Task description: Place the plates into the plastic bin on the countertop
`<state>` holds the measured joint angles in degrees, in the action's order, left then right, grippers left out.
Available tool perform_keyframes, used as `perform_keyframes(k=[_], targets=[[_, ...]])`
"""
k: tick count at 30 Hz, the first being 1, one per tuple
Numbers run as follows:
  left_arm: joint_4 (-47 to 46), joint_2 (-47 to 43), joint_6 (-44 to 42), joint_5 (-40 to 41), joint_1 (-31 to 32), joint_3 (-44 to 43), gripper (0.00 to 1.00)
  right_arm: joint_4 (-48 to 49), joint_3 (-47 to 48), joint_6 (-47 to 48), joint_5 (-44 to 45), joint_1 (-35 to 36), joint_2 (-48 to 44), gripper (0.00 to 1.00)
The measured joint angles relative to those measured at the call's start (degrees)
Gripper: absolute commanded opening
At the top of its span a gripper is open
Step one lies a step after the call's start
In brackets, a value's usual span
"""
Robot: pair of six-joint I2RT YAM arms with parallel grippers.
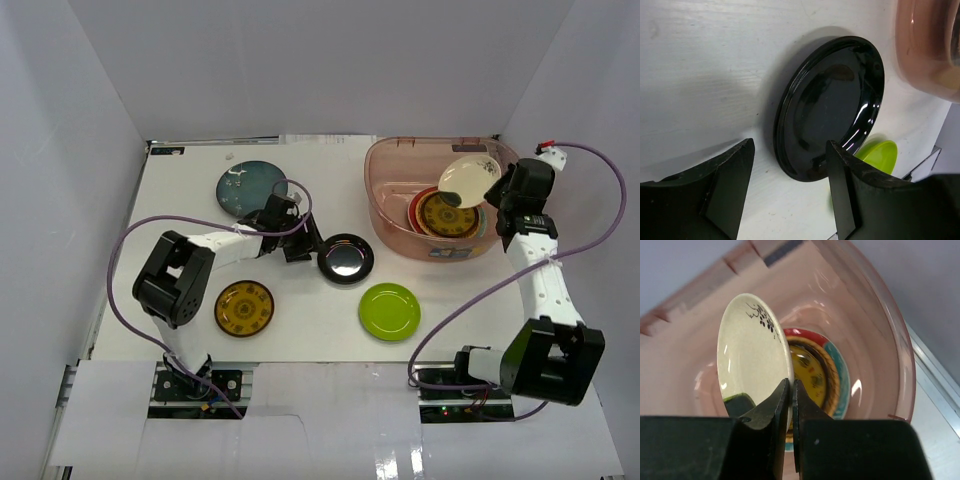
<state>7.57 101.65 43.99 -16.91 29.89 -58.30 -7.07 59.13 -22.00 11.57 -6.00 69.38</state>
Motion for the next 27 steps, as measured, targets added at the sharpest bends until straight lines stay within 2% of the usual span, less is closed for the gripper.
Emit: perform_keyframes(k=[2, 6, 8, 9, 11, 12, 14, 15, 18, 19, 21, 27], targets=[[-0.33, 1.40, -0.28, 0.31, 1.03, -0.90, 0.69, -0.04, -1.42, -0.66, -0.33, -2.62, 3.13, 0.08], [-0.96, 3.96, -0.74, 1.01, 2.47, -2.21, 0.68, 0.31, -2.80, -1.90, -2.23, -3.45, 7.52, 0.09], [-1.33, 4.42, -0.98, 1.62, 2.80, -2.67, 0.64, 0.83, -2.80, -2.64, -3.21, -3.54, 9.35, 0.20], [-1.60, 4.72, -1.07, 1.90, 2.84, -2.75, 0.63, 1.31, -2.80, -3.02, -4.04, -3.54, 10.03, 0.28], [-1.99, 5.07, -1.11, 2.43, 2.84, -2.97, 0.60, 2.16, -2.80, -3.56, -5.22, -3.54, 11.19, 0.36], [-2.08, 5.20, -1.09, 2.75, 2.84, -2.99, 0.58, 2.49, -2.82, -3.76, -5.79, -3.54, 11.65, 0.44], [-2.19, 5.44, -1.09, 3.37, 2.86, -3.08, 0.48, 3.10, -3.17, -4.20, -6.56, -3.58, 11.82, 0.52], [-2.40, 5.68, -1.01, 3.89, 2.86, -3.13, 0.42, 3.58, -3.69, -4.31, -7.19, -3.63, 11.76, 0.62], [-2.58, 6.08, -0.87, 5.35, 2.86, -3.17, 0.31, 4.22, -4.79, -4.66, -8.48, -3.63, 11.61, 0.76], [-2.58, 6.16, -0.72, 5.81, 2.86, -3.17, 0.16, 4.26, -5.07, -4.79, -8.87, -3.63, 11.43, 0.78], [-2.69, 6.27, -0.31, 6.67, 2.86, -3.06, 0.00, 4.24, -5.62, -4.70, -10.54, -3.63, 10.34, 0.79], [-3.78, 2.89, -0.13, 6.95, 3.08, -0.79, 0.00, 5.01, -6.27, -6.01, -18.67, -3.13, -0.35, 0.80]])
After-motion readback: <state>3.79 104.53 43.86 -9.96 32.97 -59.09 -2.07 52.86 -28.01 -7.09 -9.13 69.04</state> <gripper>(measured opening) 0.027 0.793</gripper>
